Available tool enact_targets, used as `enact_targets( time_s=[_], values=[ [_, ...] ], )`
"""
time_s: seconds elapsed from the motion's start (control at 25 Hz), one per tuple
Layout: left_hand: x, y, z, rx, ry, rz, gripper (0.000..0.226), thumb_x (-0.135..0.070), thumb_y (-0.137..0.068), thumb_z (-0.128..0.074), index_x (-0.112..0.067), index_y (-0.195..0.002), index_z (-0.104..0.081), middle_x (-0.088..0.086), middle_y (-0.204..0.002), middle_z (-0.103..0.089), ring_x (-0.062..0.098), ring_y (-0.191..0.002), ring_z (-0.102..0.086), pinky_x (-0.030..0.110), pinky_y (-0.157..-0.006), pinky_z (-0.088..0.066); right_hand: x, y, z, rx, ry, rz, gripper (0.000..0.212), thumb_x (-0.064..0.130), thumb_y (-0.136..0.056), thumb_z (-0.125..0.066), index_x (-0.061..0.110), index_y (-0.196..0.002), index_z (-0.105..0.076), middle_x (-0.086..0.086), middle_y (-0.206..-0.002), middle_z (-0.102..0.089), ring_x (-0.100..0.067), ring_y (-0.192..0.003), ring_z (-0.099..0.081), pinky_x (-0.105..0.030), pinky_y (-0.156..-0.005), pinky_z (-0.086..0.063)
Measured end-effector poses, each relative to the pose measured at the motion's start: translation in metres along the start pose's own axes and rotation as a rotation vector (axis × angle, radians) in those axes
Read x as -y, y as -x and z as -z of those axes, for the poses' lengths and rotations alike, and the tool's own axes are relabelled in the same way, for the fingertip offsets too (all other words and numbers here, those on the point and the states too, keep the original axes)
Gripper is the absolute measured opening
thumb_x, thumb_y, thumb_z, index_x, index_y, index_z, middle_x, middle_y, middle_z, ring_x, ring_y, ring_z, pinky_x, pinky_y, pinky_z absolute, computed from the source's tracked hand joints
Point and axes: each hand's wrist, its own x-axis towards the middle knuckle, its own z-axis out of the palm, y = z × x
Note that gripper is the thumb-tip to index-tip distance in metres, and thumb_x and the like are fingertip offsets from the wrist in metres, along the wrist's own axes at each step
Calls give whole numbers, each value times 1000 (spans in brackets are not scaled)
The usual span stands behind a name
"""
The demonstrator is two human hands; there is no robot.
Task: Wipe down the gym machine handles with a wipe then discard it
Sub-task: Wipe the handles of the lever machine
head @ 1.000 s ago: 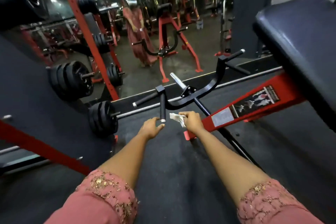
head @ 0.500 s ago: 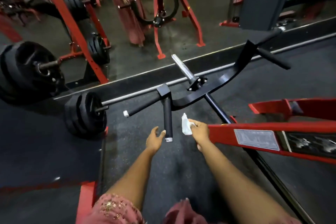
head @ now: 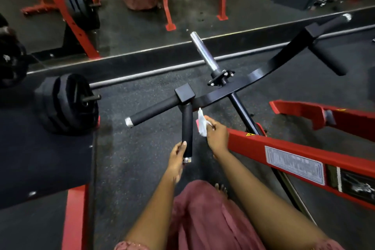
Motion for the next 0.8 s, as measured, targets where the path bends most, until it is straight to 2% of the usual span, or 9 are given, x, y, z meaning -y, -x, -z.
enact_targets(
  time_s=[0.12,0.2,0.28,0.36,0.44,0.64,0.72,0.8],
  values=[
    [1,1,0,7,82,13,38,-25,-93,-52,-5,-126,-51,9,-105,-62,15,-78,-59,15,-49,-48,14,-5,-17,4,51,93,38,-2,-88,-45,12,-119,-62,-19,-98,-69,-28,-85,-62,-24,-69,-37],
    [1,-1,0,-4,110,38,39,-24,-93,-53,-6,-128,-50,13,-114,-61,17,-87,-59,14,-50,-49,14,-4,-30,10,101,118,40,-3,-87,-46,16,-119,-61,-22,-87,-67,-30,-76,-60,-27,-70,-37],
    [2,-2,1,9,136,35,39,-21,-93,-52,-4,-128,-50,13,-110,-63,15,-81,-63,16,-52,-51,7,4,-37,-5,124,137,45,-6,-84,-47,18,-119,-61,-13,-108,-68,-26,-91,-64,-19,-79,-40],
    [4,-4,2,31,148,42,38,-20,-94,-51,-4,-128,-50,7,-100,-65,10,-74,-64,17,-54,-52,-7,19,-42,12,98,172,54,-15,-78,-45,15,-120,-61,-4,-125,-59,-10,-114,-55,1,-88,-32],
    [6,-4,5,48,137,36,36,-19,-95,-48,-6,-128,-51,4,-99,-65,7,-72,-65,16,-57,-52,-25,37,-45,28,76,196,60,-21,-73,-42,12,-120,-61,-3,-129,-56,-2,-117,-48,8,-92,-25],
    [7,-5,10,46,160,38,38,-14,-97,-45,0,-132,-47,4,-98,-64,2,-66,-65,16,-57,-52,-70,73,-45,73,102,202,60,-22,-68,-43,7,-117,-62,-1,-124,-59,-5,-115,-51,3,-96,-28],
    [8,-4,10,51,181,34,37,-13,-96,-45,0,-131,-47,5,-100,-64,3,-67,-65,15,-58,-52,-62,67,-35,44,91,256,53,-17,-70,-44,6,-114,-63,-5,-120,-62,-9,-112,-56,-7,-99,-36],
    [8,-1,8,47,204,33,36,-11,-96,-46,-7,-131,-48,7,-104,-63,3,-69,-65,15,-59,-52,-33,38,-29,-11,83,360,48,-16,-72,-46,3,-113,-64,-11,-118,-63,-11,-110,-56,-12,-100,-35]
  ],
)
